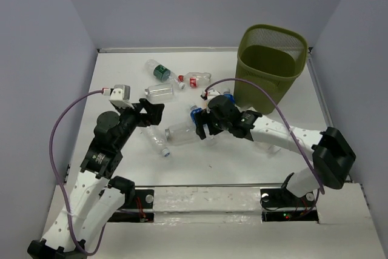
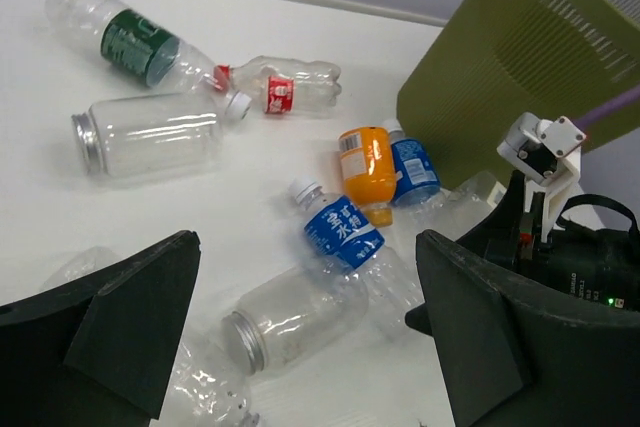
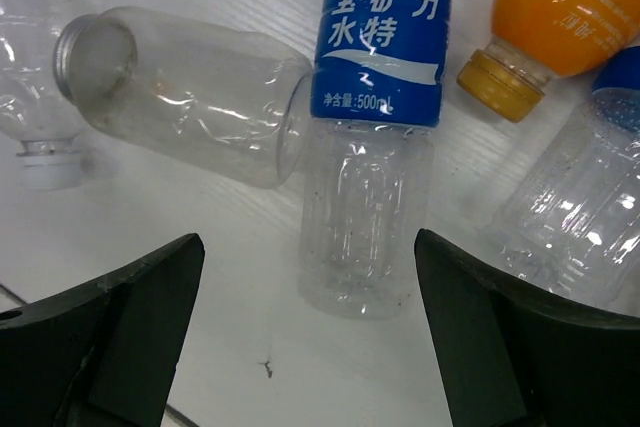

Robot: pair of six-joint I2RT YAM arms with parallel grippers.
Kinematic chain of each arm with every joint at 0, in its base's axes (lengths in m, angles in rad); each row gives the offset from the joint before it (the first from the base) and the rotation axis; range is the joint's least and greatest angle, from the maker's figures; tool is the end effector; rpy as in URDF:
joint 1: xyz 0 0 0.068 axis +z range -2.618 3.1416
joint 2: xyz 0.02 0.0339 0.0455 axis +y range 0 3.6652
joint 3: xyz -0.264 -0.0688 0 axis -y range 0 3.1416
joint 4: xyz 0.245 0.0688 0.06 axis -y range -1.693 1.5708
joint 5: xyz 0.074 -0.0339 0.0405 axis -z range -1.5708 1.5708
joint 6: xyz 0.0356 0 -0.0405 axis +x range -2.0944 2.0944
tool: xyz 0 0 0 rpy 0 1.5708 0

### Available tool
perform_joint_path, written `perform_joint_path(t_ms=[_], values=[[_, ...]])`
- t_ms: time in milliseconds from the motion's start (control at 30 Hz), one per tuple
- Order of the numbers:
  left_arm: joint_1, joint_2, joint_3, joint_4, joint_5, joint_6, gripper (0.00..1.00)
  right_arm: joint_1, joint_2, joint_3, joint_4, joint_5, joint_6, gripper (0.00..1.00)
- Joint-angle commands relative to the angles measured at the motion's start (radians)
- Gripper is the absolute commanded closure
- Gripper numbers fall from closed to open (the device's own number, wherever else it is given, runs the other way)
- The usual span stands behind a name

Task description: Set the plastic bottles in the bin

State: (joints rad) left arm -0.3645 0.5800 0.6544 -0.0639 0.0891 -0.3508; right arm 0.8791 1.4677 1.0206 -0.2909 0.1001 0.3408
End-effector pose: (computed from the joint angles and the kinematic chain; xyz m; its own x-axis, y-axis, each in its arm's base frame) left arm 0.1376 -0.0559 0.3374 -0.1414 -0.3124 -0.9394 0.4149 0.8428 -0.3428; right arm 0.2073 0.2447 0.2507 -0.6448 -0.2572 -0.7197 -0.5344 0.8250 0.1839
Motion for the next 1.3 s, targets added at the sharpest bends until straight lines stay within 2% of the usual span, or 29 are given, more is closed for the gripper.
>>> perform_joint_path(t_ms=[0,200,467,600,667,700,733,867,1033,1167,1267], values=[[0.006,0.058,0.067,-0.077,-0.139,-0.091,0.01,0.008,0.078,0.082,-0.016,0.133,-0.054,0.09],[0.004,0.132,0.094,-0.227,-0.216,-0.154,0.01,0.008,0.180,0.119,-0.040,0.179,-0.071,0.04],[0.006,0.251,0.060,-0.300,-0.230,-0.232,0.01,0.008,0.255,0.105,-0.031,0.185,-0.083,0.11],[0.007,0.343,0.053,-0.297,-0.244,-0.252,0.01,0.008,0.270,0.104,-0.018,0.182,-0.091,0.20],[0.006,0.388,0.053,-0.289,-0.255,-0.258,0.01,0.008,0.267,0.104,-0.016,0.181,-0.094,0.33],[0.006,0.400,0.057,-0.292,-0.259,-0.272,0.01,0.008,0.251,0.099,-0.019,0.182,-0.095,0.42],[0.007,0.409,0.060,-0.294,-0.259,-0.280,0.01,0.008,0.237,0.096,-0.021,0.181,-0.095,0.45],[0.007,0.409,0.005,-0.246,-0.247,-0.338,0.01,0.008,0.123,0.067,-0.040,0.176,-0.108,0.51],[0.006,0.399,-0.036,-0.237,-0.310,-0.399,0.01,0.017,-0.038,0.049,-0.063,0.168,-0.114,0.60],[0.007,0.409,-0.067,-0.229,-0.380,-0.435,0.01,0.017,-0.199,0.111,-0.054,0.113,-0.123,0.62],[0.007,0.441,-0.085,-0.195,-0.385,-0.444,0.01,0.017,-0.268,0.186,-0.028,0.156,-0.154,0.64]])
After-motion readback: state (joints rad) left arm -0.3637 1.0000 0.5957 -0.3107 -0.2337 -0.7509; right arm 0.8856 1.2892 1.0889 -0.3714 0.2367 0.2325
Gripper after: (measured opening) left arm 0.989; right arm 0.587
